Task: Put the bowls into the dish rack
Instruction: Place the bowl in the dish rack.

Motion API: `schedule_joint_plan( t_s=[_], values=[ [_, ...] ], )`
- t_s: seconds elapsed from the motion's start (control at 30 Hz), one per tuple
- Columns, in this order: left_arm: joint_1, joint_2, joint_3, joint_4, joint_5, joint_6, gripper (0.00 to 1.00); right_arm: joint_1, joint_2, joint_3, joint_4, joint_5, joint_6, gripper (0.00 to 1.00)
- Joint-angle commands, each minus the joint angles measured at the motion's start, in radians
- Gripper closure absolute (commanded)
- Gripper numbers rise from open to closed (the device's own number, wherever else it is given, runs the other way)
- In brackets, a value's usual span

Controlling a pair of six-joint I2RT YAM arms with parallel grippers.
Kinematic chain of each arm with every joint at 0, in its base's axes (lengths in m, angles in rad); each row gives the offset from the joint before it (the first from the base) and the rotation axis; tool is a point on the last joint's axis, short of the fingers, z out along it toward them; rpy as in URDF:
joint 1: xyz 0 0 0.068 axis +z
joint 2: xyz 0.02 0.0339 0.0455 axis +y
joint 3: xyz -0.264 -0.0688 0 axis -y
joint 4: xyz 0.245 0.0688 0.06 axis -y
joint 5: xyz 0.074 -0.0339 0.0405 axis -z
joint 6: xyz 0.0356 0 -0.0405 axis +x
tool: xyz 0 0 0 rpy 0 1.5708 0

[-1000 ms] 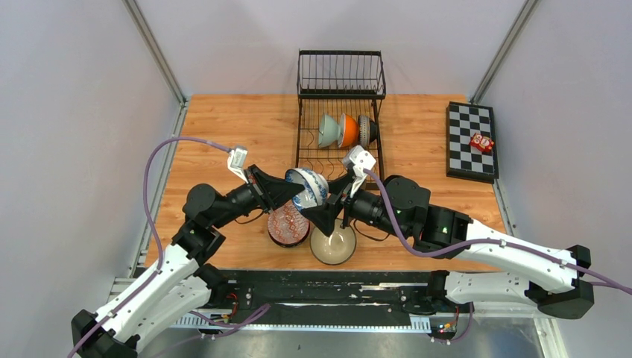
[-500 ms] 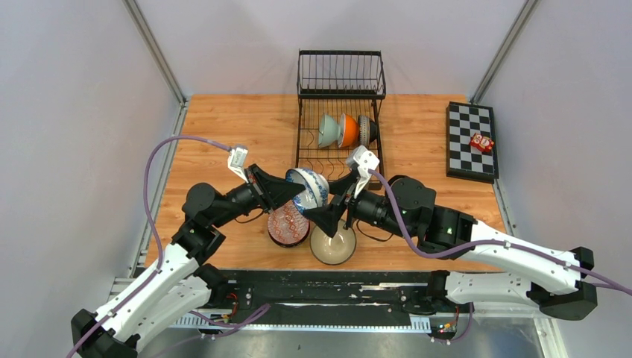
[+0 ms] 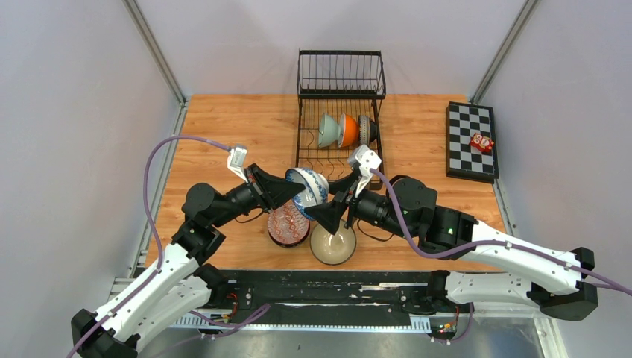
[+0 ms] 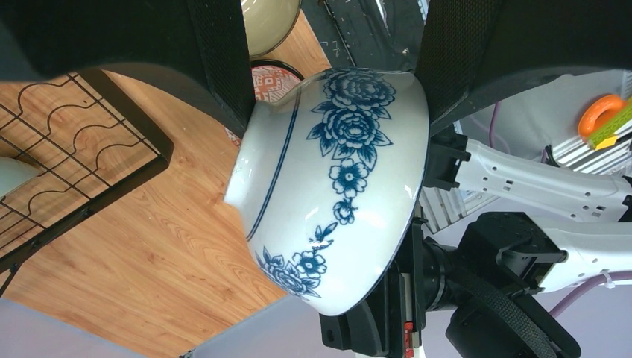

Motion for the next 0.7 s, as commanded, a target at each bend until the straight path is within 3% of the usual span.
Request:
schedule_joint_plan(
  t_s=[0.0, 0.27, 0.67],
  values=[
    [0.003, 0.0, 0.03, 0.011, -0.017, -0.009, 0.92, 0.011, -0.016, -0.007, 0.053, 0.004, -0.004, 0.97],
    [0.003, -0.005, 0.025, -0.03, -0.038, 0.001, 0.65, 0.01, -0.032, -0.012, 0.053, 0.073, -0.004, 0.98],
    [0.003, -0.052, 0.053, -0.202, -0.147, 0.069, 0.35, 0.011, 0.0, 0.03, 0.024, 0.125, -0.031, 0.98]
  ],
)
